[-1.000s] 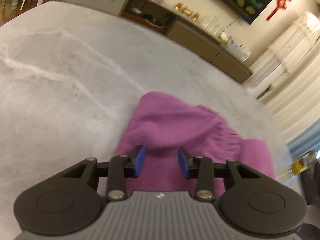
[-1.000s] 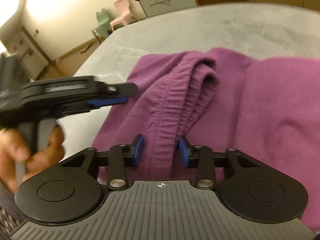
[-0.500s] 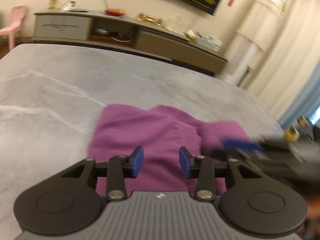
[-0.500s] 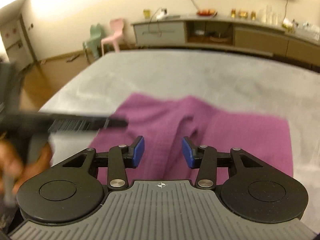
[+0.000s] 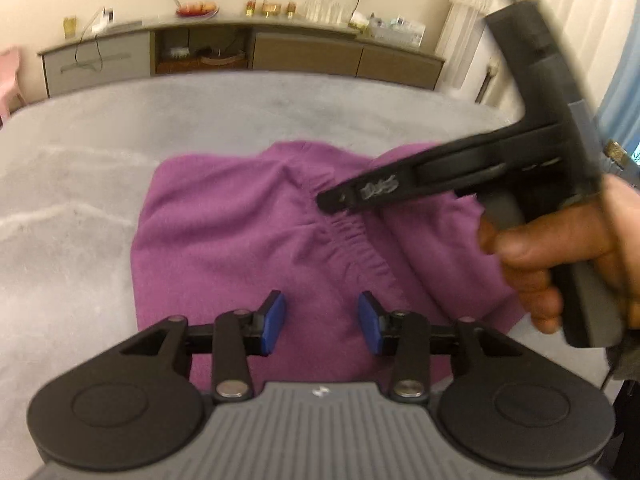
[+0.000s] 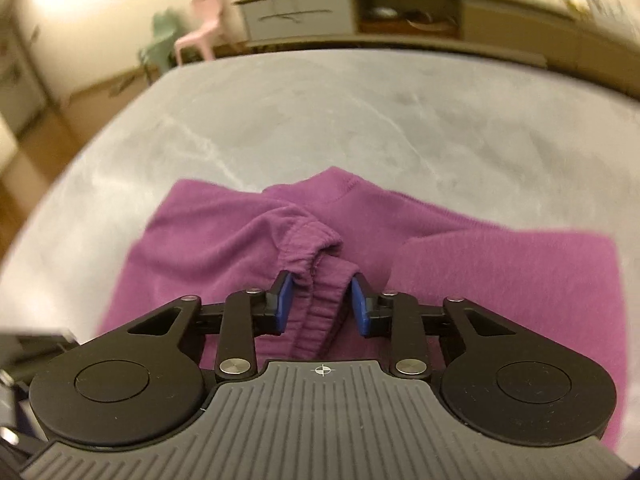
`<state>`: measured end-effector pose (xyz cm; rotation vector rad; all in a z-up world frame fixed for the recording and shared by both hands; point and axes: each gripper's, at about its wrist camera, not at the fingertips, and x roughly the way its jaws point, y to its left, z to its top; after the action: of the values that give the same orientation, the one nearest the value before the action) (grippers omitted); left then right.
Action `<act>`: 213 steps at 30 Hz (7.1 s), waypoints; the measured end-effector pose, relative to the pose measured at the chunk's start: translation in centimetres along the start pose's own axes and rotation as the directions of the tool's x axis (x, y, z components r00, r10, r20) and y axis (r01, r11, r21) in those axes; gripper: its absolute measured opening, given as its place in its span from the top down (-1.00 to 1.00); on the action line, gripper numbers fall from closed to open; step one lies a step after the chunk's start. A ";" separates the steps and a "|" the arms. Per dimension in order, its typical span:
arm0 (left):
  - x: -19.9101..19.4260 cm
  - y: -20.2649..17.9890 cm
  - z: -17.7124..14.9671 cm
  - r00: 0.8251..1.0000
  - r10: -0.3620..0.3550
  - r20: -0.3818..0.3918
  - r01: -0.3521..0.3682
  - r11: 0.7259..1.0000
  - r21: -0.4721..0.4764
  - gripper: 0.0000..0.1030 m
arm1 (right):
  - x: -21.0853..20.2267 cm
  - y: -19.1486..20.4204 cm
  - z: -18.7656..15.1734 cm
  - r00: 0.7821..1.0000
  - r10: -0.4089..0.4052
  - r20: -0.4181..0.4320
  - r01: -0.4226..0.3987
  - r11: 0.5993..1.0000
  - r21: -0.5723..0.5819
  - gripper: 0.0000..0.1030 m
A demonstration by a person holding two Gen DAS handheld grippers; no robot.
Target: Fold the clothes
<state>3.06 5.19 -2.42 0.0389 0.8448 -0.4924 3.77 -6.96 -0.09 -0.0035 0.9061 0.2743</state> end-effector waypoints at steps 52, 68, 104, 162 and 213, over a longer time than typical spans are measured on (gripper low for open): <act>-1.5 12.0 0.7 0.980 -0.199 -0.007 0.169 0.852 -0.495 0.61 | -4.7 8.3 -9.0 0.940 0.259 0.220 -0.135 0.879 -0.457 0.50; -0.2 1.0 1.0 0.986 -0.155 -0.052 0.150 0.983 -0.102 0.50 | -7.5 -8.1 -7.7 0.913 0.316 0.257 -0.402 0.801 0.443 -0.07; -5.5 10.3 1.5 0.985 -0.128 0.118 0.161 0.927 -0.340 0.14 | 2.8 -3.3 -9.3 0.858 0.417 0.301 -0.496 0.517 0.697 -0.12; -0.6 -3.2 -3.6 0.996 0.094 0.011 -0.091 0.918 0.386 0.24 | -1.5 -10.7 -9.4 0.975 0.143 0.171 -0.152 0.987 0.046 0.24; -2.0 0.7 1.4 0.991 -0.095 0.090 0.088 0.993 0.078 -0.02 | -2.2 -6.4 -3.3 0.979 0.111 0.171 -0.091 0.988 -0.122 0.43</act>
<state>3.29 6.29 -0.14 0.0442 0.7382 -0.6075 1.45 -14.06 -1.18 -0.0375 0.7132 0.4148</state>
